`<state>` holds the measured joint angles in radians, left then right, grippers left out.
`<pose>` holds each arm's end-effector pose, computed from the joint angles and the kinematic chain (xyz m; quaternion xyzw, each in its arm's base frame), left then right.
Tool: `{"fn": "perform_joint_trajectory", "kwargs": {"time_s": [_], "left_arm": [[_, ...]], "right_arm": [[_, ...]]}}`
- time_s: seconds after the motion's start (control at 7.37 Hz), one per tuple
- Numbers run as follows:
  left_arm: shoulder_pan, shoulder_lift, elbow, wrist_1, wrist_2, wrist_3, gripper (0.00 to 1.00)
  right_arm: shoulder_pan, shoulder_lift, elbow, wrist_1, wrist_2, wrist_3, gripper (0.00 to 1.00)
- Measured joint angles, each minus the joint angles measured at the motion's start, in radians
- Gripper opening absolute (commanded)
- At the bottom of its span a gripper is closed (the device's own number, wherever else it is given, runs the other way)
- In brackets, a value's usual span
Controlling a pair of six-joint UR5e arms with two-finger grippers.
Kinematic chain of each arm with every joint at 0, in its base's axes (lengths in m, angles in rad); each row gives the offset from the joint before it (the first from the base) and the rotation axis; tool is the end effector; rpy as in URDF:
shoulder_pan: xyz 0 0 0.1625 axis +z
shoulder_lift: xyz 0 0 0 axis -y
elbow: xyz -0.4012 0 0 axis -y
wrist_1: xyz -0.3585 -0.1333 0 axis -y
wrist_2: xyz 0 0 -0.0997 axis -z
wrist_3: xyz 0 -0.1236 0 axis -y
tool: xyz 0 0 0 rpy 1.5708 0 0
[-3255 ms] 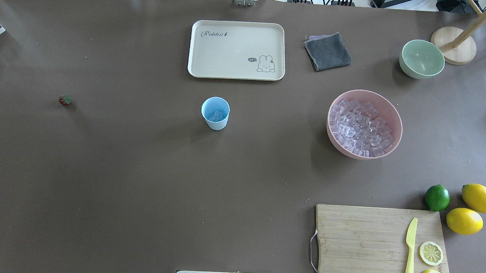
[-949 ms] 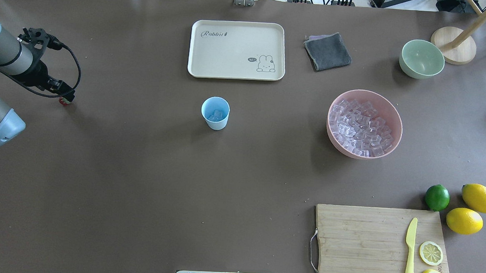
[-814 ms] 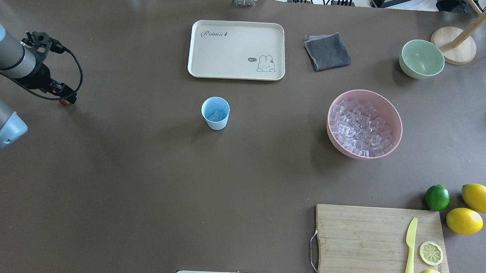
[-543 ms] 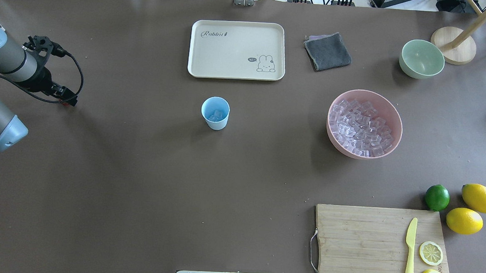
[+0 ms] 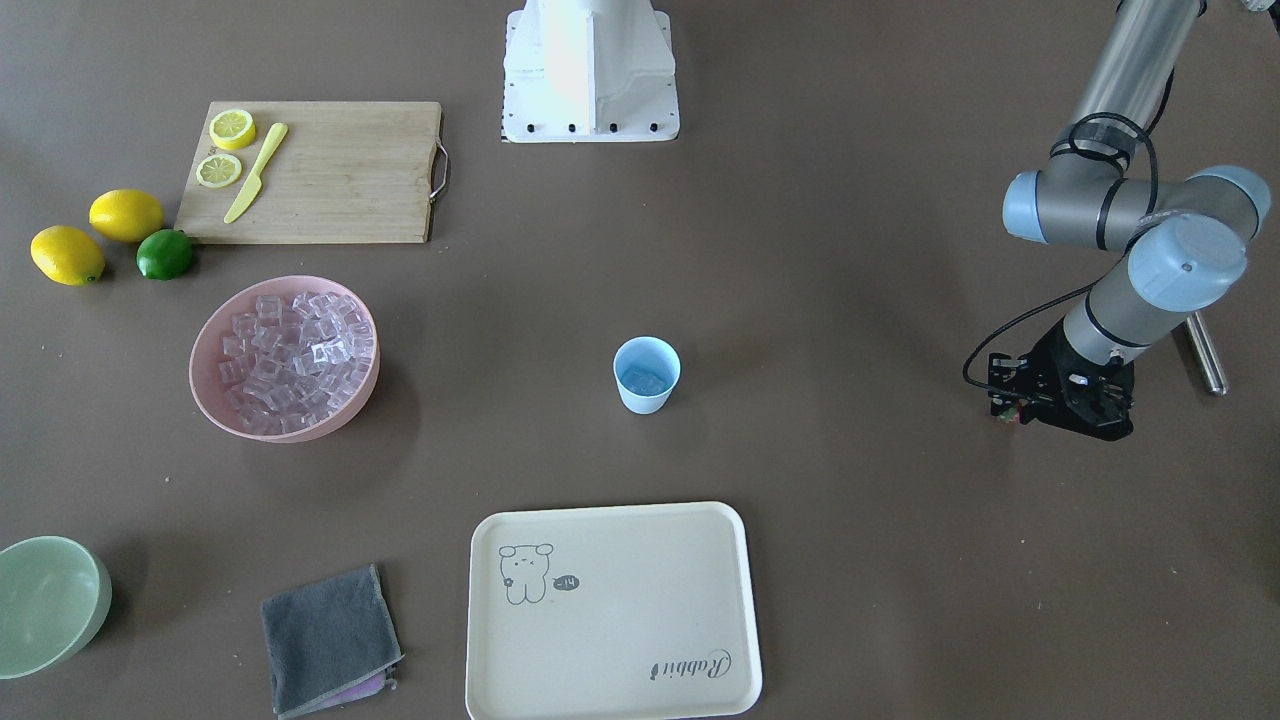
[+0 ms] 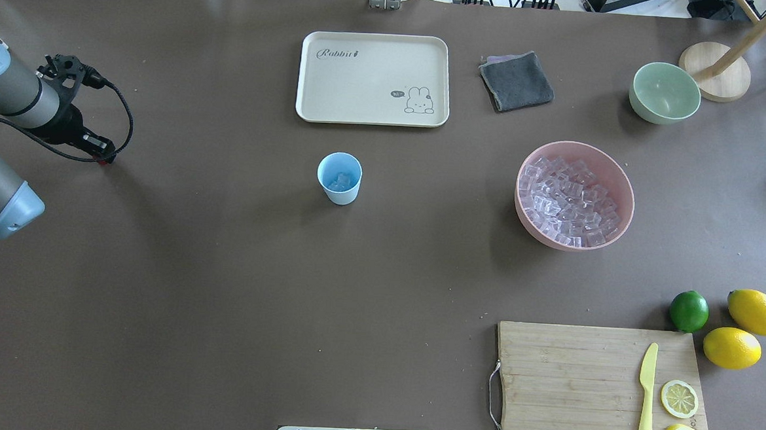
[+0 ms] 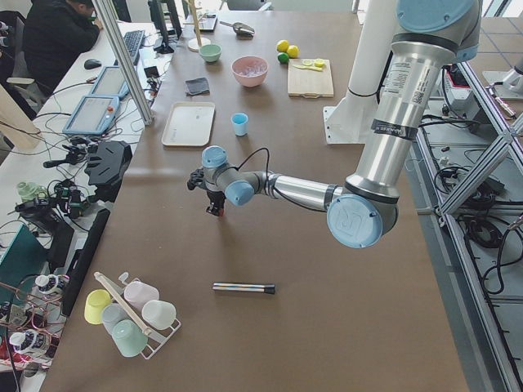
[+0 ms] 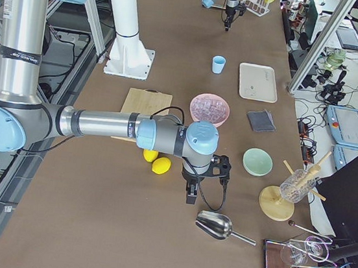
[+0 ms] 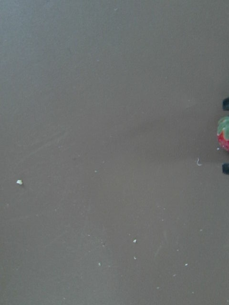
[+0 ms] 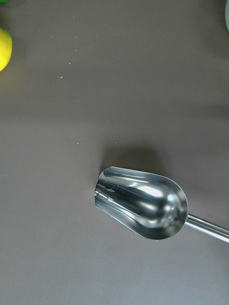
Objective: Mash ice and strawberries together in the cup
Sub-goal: 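Close the left gripper on the red strawberry and lift it, then carry the strawberry with the left gripper over the light-blue cup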
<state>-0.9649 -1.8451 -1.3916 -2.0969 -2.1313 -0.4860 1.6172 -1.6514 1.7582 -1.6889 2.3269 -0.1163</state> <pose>0.2904 -0.5379 0.5418 0.1143 0.3776 0.1392 0.9083 0.0681 -0.4201 0.6152 0.0248 -0.3683 -0.0304 0.9289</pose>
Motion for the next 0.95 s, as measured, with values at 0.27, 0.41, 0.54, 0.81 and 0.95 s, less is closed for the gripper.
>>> {"fn": "perform_joint_trajectory", "kwargs": {"time_s": [0.27,0.41,0.54,0.81,0.95], "left_arm": [[-0.001,-0.008,-0.028,0.008,0.001,-0.02,0.32],[-0.004,-0.03,-0.058,0.028,-0.001,-0.042,0.32],[-0.004,-0.081,-0.085,0.068,0.0,-0.105,0.32],[0.03,-0.199,-0.133,0.139,0.01,-0.302,0.32],[0.083,-0.243,-0.167,0.153,0.048,-0.415,0.32]], "right_arm": [[0.001,-0.009,0.01,0.0,0.001,0.0,1.0],[0.001,-0.011,0.015,0.0,0.002,0.0,1.0],[0.001,-0.011,0.017,0.0,0.001,0.0,1.0],[0.001,-0.012,0.018,0.0,0.001,0.0,1.0],[0.001,-0.011,0.022,0.0,0.002,0.0,1.0]]}}
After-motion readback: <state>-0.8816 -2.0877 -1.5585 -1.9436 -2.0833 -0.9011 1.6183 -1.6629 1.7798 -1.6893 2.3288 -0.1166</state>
